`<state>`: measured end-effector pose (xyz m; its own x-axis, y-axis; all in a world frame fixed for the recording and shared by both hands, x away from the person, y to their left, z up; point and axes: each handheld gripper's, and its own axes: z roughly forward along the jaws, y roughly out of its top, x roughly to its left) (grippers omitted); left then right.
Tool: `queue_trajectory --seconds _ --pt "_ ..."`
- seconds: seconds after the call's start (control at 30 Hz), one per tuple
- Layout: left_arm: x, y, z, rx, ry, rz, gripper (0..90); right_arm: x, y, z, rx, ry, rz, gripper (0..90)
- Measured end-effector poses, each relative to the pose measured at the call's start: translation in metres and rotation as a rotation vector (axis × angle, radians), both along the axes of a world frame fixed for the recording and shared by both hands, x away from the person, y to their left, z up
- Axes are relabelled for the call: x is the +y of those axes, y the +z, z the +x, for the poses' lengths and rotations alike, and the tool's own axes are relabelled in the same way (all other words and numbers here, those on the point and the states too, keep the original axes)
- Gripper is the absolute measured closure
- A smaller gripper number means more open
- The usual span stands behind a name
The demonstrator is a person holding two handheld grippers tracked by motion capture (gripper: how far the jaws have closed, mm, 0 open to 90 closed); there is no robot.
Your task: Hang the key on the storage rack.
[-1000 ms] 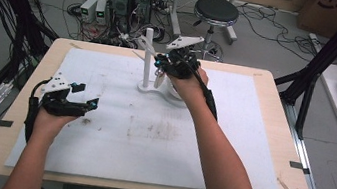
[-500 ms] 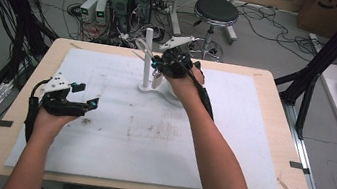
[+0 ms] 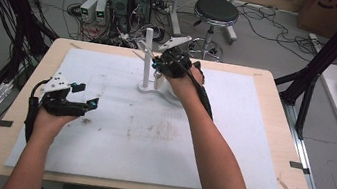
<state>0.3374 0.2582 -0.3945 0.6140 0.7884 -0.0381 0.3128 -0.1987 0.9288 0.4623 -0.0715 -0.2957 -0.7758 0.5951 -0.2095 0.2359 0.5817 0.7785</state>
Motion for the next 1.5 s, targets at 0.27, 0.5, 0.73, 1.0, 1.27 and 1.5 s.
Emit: queue_trajectory --seconds 0.27,0.5,0.73,1.0,1.27,1.5 --pt "0.001 -0.002 0.001 0.006 0.002 0.001 23.2 0.004 -0.009 0.007 0.019 -0.010 -0.027 83.1" --pt "0.002 -0.002 0.001 0.011 0.000 -0.002 23.2 0.007 -0.014 0.009 0.031 -0.013 -0.052 83.1" --pt "0.001 -0.001 0.000 0.007 -0.002 -0.006 23.3 0.007 -0.013 0.008 0.036 -0.015 -0.057 83.0" --pt "0.001 -0.001 0.001 0.007 -0.006 -0.004 23.3 0.005 -0.013 0.008 0.043 -0.018 -0.066 83.0" --pt "0.001 -0.001 0.001 0.006 -0.007 -0.006 23.4 0.006 -0.014 0.009 0.044 -0.022 -0.080 83.0" --pt "0.000 -0.001 0.001 0.005 -0.008 -0.007 23.5 0.008 -0.015 0.008 0.037 -0.026 -0.085 64.9"
